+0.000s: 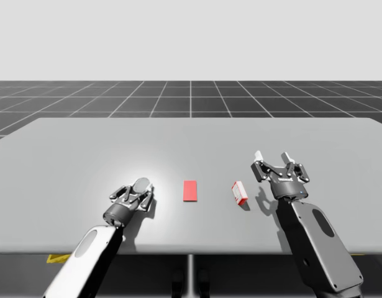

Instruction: Look at the card. If it is red, pick the object on the left. If it is green, pick the object on the right.

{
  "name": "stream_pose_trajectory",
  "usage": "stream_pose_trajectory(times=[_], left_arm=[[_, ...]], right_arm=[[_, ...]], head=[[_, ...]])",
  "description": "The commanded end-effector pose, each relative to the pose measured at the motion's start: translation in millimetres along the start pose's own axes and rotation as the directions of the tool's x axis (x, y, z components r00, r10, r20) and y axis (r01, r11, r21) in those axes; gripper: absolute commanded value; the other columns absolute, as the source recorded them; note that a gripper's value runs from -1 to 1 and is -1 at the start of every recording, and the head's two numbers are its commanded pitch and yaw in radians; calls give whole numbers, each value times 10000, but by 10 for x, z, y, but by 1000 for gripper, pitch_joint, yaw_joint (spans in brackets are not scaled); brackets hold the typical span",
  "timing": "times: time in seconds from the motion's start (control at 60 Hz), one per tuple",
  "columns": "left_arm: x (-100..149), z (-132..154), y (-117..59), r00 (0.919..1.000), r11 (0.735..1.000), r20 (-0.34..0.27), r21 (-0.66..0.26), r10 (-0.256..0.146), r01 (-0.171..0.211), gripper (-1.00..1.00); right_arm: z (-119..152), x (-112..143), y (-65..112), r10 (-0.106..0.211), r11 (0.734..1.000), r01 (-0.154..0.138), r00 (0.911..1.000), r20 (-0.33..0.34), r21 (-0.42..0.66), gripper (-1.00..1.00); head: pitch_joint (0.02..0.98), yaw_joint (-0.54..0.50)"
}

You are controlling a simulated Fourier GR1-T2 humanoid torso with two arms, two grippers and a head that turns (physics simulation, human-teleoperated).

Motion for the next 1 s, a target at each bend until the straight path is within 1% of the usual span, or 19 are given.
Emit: stream_pose_trajectory(times=[0.017, 0.133, 0.167, 0.267, 0.283, 0.417, 0.433, 0.55, 0.65, 0.733, 0.8, 0.867, 0.883, 0.95, 1.0], left_arm=[[-106, 3, -8, 9989, 9977, -424, -658, -178, 150, 986], [-113, 6, -8, 9988, 9976, -458, -679, -177, 146, 990], [-116, 7, -12, 9987, 9974, -469, -701, -179, 145, 993], [-122, 7, -18, 9986, 9972, -500, -739, -189, 151, 1000], [-125, 8, -21, 9984, 9971, -517, -746, -211, 173, 1000], [-137, 9, -28, 9981, 9967, -569, -780, -255, 210, 1000], [-137, 9, -29, 9980, 9967, -579, -786, -262, 216, 1000], [-135, 13, -38, 9977, 9963, -612, -822, -293, 242, 1000], [-95, 39, -52, 9978, 9960, -570, -849, -337, 288, 1000], [33, 85, -47, 9985, 9955, -332, -863, -428, 398, 1000], [226, 129, -29, 9985, 9949, 41, -848, -543, 545, 1000], [346, 159, -14, 9978, 9945, 265, -835, -606, 626, 1000], [434, 181, -4, 9970, 9942, 428, -825, -653, 686, 1000], [581, 222, 11, 9947, 9935, 685, -789, -766, 819, 1000], [728, 263, 25, 9910, 9924, 964, -721, -924, 995, 1000]], right_arm=[[-2, -2, -2, -1, 10000, 1, 10000, 1, 0, -1000], [-12, 5, -10, -38, 10000, 38, 10000, 71, -10, -1000], [-10, 11, -17, -41, 10000, 41, 10000, 66, -19, -1000], [-7, 12, -17, -42, 10000, 42, 10000, 61, -25, -1000], [-8, 10, -18, -43, 10000, 43, 10000, 51, -26, -1000], [-1, 9, -15, -45, 10000, 45, 10000, 38, -25, -1000], [-1, 9, -17, -44, 10000, 44, 10000, 38, -26, -1000], [4, 10, -19, -54, 10000, 54, 10000, 34, -35, -1000], [5, 10, -20, -53, 10000, 53, 10000, 32, -27, -1000], [5, 6, -19, -50, 10000, 50, 10000, 16, -25, -1000], [5, 5, -18, -49, 10000, 49, 10000, 5, -23, -1000], [4, 5, -18, -45, 10000, 45, 10000, 5, -25, -1000], [3, 6, -19, -50, 10000, 50, 10000, 5, -29, -1000], [4, 8, -21, -56, 10000, 56, 10000, 8, -38, -1000], [4, 11, -24, -61, 10000, 61, 10000, 16, -35, -1000]], head=[[822, 315], [760, 329], [708, 338], [642, 348], [616, 352], [550, 361], [530, 363], [490, 367], [489, 371], [493, 371], [494, 371], [492, 373], [491, 373], [488, 372], [486, 371]])
